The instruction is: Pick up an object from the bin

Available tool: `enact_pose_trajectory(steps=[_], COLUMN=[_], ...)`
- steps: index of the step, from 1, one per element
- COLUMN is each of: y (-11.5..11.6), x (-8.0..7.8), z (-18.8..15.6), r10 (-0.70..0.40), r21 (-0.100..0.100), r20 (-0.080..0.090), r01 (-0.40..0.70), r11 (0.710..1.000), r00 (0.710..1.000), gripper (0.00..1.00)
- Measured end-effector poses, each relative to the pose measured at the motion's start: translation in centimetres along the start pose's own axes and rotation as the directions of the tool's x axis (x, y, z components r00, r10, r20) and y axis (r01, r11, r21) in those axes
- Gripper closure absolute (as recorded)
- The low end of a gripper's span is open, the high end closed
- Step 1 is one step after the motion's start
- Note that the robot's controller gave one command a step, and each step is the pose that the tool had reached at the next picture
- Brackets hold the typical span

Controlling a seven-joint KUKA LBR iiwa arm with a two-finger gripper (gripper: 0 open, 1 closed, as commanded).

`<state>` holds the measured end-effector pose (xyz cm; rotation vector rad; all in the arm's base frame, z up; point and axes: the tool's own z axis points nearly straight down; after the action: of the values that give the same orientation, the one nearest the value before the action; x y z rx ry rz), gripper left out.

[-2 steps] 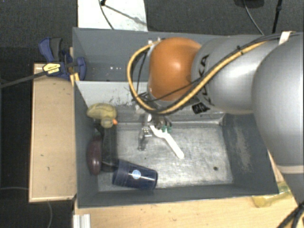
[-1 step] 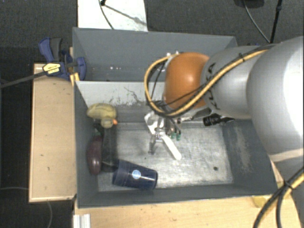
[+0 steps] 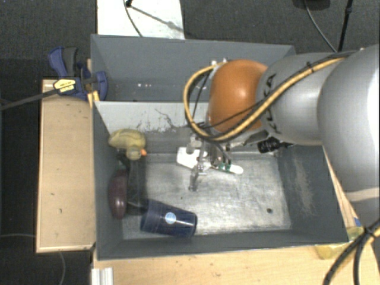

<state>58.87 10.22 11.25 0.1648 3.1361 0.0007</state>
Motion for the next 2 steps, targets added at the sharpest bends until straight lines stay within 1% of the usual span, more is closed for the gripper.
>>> enact_pose_trajectory(steps=[1,2], y=[-3.4,0.6], x=[0.2,0.0], z=[-0.1,3.3], r10=[0.246,0.220], r21=[0.000,0.000], r20=[0.001,0.000], r01=[-0.246,-0.220], r11=[0.969,0.976], r00=[0.969,0.976], gripper=[0.00,0.00])
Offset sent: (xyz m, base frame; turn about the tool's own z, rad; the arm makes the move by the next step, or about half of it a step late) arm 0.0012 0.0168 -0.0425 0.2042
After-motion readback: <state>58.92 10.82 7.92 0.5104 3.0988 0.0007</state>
